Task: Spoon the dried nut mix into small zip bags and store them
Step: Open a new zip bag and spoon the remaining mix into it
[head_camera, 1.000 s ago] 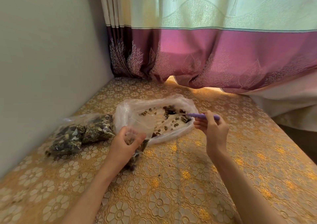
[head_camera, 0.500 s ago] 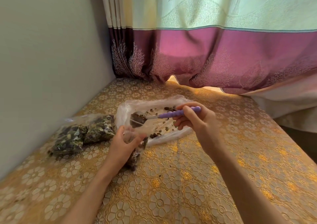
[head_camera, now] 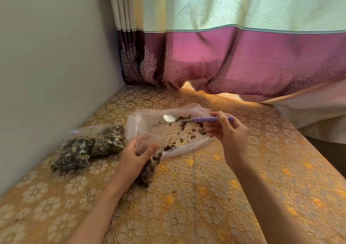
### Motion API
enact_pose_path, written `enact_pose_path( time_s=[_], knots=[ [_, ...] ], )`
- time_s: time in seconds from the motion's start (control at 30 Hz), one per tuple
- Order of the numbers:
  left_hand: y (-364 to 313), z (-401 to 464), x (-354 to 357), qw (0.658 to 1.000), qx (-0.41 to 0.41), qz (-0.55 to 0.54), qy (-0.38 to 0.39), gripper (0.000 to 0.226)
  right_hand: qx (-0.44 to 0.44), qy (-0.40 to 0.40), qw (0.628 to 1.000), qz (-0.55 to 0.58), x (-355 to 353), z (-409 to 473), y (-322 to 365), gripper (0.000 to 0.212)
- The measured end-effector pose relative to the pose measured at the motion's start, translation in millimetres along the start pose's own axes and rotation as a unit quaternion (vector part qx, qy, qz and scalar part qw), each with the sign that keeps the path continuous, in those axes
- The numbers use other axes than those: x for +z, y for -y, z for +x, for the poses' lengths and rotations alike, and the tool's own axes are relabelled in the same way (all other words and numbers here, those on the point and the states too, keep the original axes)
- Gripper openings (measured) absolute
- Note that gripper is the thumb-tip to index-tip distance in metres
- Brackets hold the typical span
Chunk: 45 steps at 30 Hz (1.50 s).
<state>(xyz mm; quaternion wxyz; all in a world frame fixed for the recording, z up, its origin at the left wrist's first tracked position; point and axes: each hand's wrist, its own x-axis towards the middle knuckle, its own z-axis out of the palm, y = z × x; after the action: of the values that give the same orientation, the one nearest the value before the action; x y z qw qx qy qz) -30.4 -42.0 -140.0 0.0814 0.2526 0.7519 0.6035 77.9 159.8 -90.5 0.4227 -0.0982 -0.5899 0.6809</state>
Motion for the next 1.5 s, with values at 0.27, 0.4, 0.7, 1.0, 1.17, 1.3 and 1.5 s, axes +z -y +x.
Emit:
enact_pose_path(
  time_s=[0.27, 0.4, 0.7, 1.0, 1.17, 1.3, 1.5],
  knots=[
    [3, 0, 4, 0.997, 0.016, 0.077, 0.003, 0.068, 0.074, -0.138, 0.984, -0.09, -32, 5, -42, 0.031],
    [11, 4, 6, 0.993, 0.017, 0.121, -0.002, 0.06, 0.052, -0.199, 0.967, -0.149, -43, 10, -45, 0.034],
    [15, 8, 5, 0.977, 0.027, 0.207, -0.03, 0.033, -0.065, -0.18, 0.946, -0.26, -30, 8, -43, 0.025],
    [14, 9, 3, 0.978, 0.022, 0.208, -0.013, 0.028, -0.032, -0.172, 0.953, -0.249, -13, 18, -56, 0.019],
    [15, 9, 3, 0.98, 0.021, 0.198, -0.01, 0.04, 0.042, -0.187, 0.963, -0.191, -17, 18, -64, 0.021],
    [13, 7, 3, 0.981, 0.024, 0.191, -0.011, 0.036, 0.064, -0.204, 0.967, -0.14, -19, 15, -59, 0.029],
    [5, 3, 3, 0.99, 0.013, 0.143, 0.0, 0.041, 0.064, -0.156, 0.984, -0.063, -9, 15, -44, 0.026]
  ],
)
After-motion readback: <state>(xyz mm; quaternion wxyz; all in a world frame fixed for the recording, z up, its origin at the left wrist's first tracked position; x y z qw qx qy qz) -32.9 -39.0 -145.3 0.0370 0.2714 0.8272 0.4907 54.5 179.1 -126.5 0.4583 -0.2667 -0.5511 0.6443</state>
